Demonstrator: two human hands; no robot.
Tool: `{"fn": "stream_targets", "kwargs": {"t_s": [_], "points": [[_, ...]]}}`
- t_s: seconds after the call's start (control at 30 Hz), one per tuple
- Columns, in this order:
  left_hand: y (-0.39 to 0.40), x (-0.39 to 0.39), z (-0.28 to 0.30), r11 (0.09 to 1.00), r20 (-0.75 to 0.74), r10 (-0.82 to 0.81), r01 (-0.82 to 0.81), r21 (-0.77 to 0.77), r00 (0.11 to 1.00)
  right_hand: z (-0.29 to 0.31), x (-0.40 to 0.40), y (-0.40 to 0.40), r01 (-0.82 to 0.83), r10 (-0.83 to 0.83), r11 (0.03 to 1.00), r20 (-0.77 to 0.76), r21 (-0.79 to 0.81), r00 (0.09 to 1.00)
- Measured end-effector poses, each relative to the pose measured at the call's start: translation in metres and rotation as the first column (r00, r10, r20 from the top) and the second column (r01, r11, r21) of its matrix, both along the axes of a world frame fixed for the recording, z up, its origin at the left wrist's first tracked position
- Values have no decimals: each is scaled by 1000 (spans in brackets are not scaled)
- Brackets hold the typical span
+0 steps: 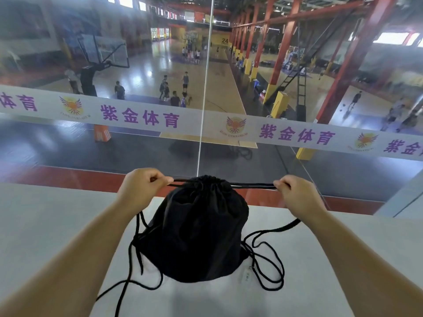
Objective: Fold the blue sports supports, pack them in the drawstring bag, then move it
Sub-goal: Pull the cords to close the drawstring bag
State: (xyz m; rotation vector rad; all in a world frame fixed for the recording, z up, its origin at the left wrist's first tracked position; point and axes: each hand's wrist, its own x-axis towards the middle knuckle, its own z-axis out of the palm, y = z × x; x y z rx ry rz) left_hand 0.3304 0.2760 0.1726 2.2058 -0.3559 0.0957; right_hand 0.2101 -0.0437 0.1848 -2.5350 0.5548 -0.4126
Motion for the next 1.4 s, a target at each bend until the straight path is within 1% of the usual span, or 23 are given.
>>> {"fn": "stream_targets", "kwargs": {"t_s": [0.07,0.13,0.17,0.23,0.3,0.37,0.47,0.57,0.63,0.73,0.87,0.97,1.07,1.17,1.23,1.3,1.4], "points": [[-6,0,-4,1000,12,4,-5,31,1000,-5,0,1,-19,19,1000,-57,5,998],[-9,-1,-11,997,-12,-7,8,81,1000,-7,0,4,-79,83,996,-146,34,986],[-10,-2,-15,994,-32,-30,33,104,999,-7,-1,5,-111,123,991,-194,68,973],[-10,-4,-22,988,-82,-101,110,112,991,-7,-1,9,-155,206,968,-269,199,941],[-12,-9,-24,975,-122,-169,184,122,978,-11,0,19,-188,290,927,-301,325,909],[-14,-11,-24,962,-132,-206,225,153,970,-15,4,33,-237,350,906,-309,350,884],[-19,-15,-22,959,-126,-204,224,174,971,-22,9,54,-280,380,891,-249,358,891],[-19,-17,-21,967,-112,-183,200,159,977,-20,9,68,-309,369,916,-238,255,899],[-17,-17,-19,969,-88,-177,189,157,980,-14,9,68,-303,336,934,-179,189,925],[-14,-19,-12,968,-67,-192,200,151,979,-1,8,65,-250,268,939,-45,236,963],[-4,-13,3,978,-25,-144,146,150,989,1,5,66,-230,246,945,-41,232,969],[-7,-18,9,977,-61,-171,177,115,983,1,4,57,-162,162,957,18,242,987],[-12,-26,9,968,-89,-200,211,135,976,7,3,48,-137,127,962,58,238,990],[-5,-27,7,977,-111,-165,178,115,980,10,4,51,-139,115,966,120,216,986],[-1,-28,8,987,-101,-128,137,89,987,14,7,61,-154,117,965,179,210,977],[0,-28,11,992,-85,-98,104,67,992,19,14,75,-200,153,958,222,206,963],[3,-29,19,995,-41,-73,75,63,996,29,28,100,-347,317,925,193,154,929]]}}
